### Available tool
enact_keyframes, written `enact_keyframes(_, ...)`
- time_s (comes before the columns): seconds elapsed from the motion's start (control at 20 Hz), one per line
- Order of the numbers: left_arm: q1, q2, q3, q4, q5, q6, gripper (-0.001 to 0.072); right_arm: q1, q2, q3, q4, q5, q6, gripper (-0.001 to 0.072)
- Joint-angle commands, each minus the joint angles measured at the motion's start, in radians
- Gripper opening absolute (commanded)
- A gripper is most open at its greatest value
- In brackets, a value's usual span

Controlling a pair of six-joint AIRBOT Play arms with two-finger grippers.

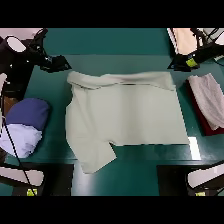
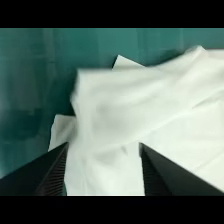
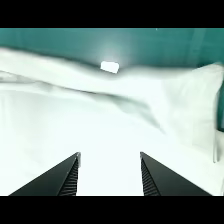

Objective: Fold the shirts.

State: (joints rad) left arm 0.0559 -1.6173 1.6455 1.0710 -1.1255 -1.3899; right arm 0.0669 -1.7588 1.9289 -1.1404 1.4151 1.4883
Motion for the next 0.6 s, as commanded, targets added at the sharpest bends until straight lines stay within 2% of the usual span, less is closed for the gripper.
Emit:
enact_keyframes(0.0, 0.053, 0.005, 0.03, 0.003, -0.169, -0.006, 0.0489, -0.034, -0.034, 0.087, 0.098, 0.112, -0.024, 0.0441)
enact_keyframes(0.15, 0.083, 0.14, -0.11, 0.037, -0.236, 0.003, 0.0488, -0.067, 0.085, -0.038, 0.095, 0.187, -0.068, 0.0437)
enact_keyframes(0.55, 0.08, 0.657, -0.997, 0.075, -0.146, -0.029, 0.0489, -0.116, 0.517, -0.705, 0.1, 0.065, -0.103, 0.0434)
